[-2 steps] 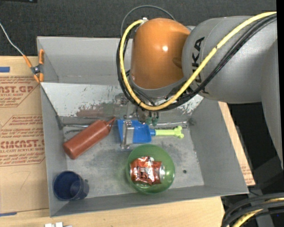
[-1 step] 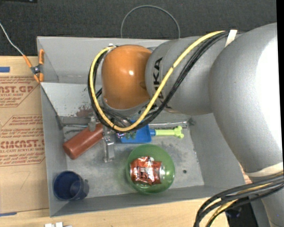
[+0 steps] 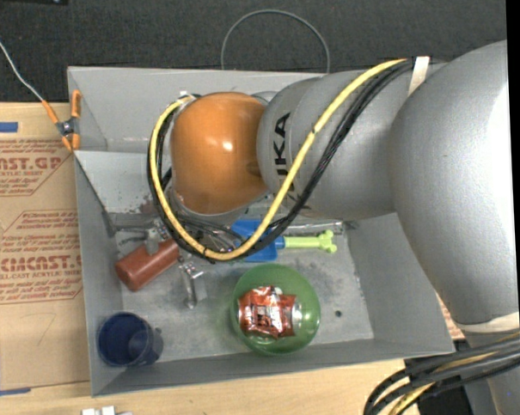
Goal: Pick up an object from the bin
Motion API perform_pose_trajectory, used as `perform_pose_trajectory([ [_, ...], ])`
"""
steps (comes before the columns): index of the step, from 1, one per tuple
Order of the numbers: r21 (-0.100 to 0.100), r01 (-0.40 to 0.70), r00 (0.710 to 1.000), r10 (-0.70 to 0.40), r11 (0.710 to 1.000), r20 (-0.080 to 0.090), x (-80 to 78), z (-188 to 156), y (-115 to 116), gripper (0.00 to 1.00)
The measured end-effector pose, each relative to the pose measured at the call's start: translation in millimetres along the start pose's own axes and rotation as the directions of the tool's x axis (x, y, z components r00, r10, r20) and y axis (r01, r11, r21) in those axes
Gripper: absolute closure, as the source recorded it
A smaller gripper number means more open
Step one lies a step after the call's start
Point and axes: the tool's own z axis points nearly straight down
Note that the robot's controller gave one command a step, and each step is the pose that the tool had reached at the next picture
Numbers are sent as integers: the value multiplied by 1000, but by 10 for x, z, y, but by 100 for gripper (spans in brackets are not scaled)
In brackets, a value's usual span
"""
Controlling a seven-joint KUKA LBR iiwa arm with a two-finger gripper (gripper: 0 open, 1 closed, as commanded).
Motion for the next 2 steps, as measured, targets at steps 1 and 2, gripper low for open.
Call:
perform_pose_trajectory([
  [1,0,64,998,-64,998,-2,-343,193,-195,0],
  [2,-2,325,946,-325,946,-1,-350,931,-126,0],
])
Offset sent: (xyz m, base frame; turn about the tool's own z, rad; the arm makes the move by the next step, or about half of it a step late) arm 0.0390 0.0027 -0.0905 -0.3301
